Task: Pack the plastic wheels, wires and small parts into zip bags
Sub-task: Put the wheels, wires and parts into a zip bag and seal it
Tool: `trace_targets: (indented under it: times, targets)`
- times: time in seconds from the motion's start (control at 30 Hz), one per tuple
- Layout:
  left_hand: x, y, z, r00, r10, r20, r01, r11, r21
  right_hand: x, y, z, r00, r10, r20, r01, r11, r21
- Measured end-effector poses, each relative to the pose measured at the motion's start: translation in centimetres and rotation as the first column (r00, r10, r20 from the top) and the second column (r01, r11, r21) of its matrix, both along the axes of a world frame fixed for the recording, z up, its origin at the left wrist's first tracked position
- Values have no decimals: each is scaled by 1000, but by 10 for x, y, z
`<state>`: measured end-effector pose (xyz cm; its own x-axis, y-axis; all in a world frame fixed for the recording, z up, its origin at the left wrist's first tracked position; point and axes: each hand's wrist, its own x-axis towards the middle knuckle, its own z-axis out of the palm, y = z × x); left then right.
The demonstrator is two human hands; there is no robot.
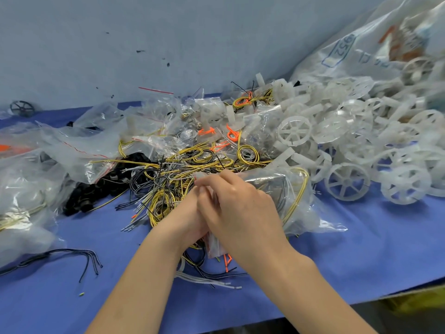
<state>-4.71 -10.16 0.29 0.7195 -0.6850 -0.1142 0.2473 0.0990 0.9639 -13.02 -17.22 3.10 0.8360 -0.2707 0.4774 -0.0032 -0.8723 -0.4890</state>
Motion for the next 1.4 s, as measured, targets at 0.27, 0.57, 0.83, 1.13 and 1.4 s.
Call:
trace_targets:
  times: [0.27, 0.57, 0.83, 1.13, 1.4]
  targets:
    - [2, 16, 17, 944, -104, 312, 46, 981, 187, -2, 0, 0, 999, 36, -4, -36, 999, -13]
    - [23, 43, 34, 978, 105, 178, -127, 985, 114, -1, -6, -1, 1000, 24, 17, -24, 1000, -7]
    - [82, 117, -2, 445, 565, 695, -884, 399, 243, 0, -9, -1, 1000, 21, 21, -21, 1000, 16]
    - [94, 145, -34, 556, 147, 818, -831, 93, 548, 4, -12, 1, 998, 3, 62, -6, 999, 45]
    - [88, 139, -38, 522, -51, 851, -843, 118, 525, 4, -10, 0, 998, 22, 60, -23, 999, 23]
